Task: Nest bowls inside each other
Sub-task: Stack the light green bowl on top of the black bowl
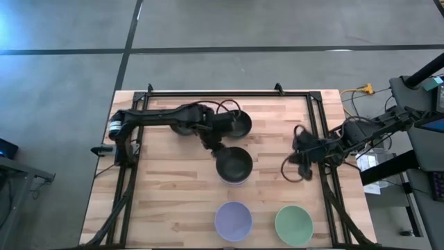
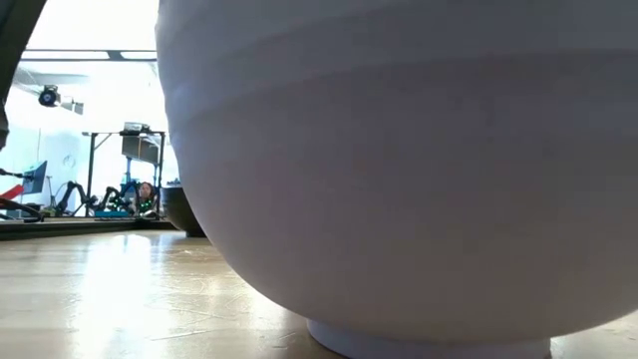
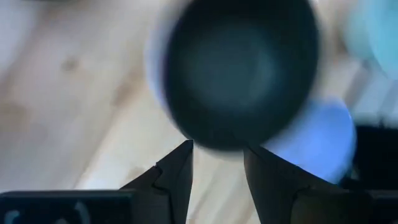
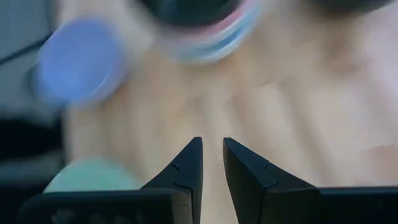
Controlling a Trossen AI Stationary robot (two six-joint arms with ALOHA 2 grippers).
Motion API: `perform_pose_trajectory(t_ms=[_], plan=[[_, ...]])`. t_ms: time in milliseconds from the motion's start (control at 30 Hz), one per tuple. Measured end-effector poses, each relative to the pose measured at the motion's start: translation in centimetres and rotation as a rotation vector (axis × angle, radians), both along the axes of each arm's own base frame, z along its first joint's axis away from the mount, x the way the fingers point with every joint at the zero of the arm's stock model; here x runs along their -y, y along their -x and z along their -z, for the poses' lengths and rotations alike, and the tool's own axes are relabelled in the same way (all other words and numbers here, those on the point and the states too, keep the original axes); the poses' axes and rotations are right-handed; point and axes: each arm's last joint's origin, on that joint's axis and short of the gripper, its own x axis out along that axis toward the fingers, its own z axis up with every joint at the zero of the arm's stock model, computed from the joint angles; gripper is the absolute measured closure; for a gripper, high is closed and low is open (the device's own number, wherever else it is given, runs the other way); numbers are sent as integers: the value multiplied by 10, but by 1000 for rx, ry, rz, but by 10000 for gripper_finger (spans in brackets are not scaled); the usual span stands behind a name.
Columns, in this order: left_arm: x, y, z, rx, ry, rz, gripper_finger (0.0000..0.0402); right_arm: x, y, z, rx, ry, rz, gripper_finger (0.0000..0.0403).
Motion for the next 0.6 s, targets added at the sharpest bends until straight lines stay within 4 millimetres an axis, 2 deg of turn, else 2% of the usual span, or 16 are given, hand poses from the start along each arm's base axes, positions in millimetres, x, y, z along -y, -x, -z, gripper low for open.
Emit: perform_pose_trajectory(t_ms=[133,300,500,600], plan=[[21,18,-12,75,-1,255,275,-13,-5,16,-12,-134,-173,344],[45,51,-24,117,-64,416,276,-30,-6,36,3,-137,-286,344],[61,100,-3,28,-184,388,277,-53,-11,59,33,-78,-451,344],[65,127,17,-23,-186,335,277,-63,-18,70,-5,-52,-462,344]])
